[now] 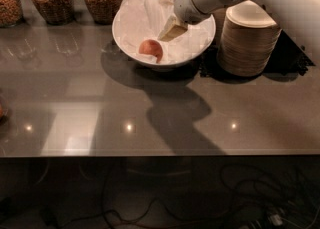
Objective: Pick apple from white bowl
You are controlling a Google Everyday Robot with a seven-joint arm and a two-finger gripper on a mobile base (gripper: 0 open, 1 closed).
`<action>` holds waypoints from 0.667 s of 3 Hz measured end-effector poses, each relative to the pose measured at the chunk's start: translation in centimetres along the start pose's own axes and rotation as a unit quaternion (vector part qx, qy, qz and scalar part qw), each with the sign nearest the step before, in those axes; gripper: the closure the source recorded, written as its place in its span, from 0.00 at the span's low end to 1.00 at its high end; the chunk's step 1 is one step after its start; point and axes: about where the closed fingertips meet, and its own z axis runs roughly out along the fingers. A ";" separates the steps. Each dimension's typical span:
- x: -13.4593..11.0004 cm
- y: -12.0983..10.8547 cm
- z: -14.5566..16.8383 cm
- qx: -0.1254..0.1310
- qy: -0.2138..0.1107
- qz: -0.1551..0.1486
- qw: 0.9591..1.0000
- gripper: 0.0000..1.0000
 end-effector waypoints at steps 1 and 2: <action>0.5 1.2 0.5 -0.022 0.004 -0.001 1.000 0.34; 0.8 2.3 0.8 -0.041 0.006 0.000 0.999 0.35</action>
Offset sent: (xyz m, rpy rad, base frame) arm -0.0211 -0.0055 -0.0375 -0.0543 0.1313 0.0446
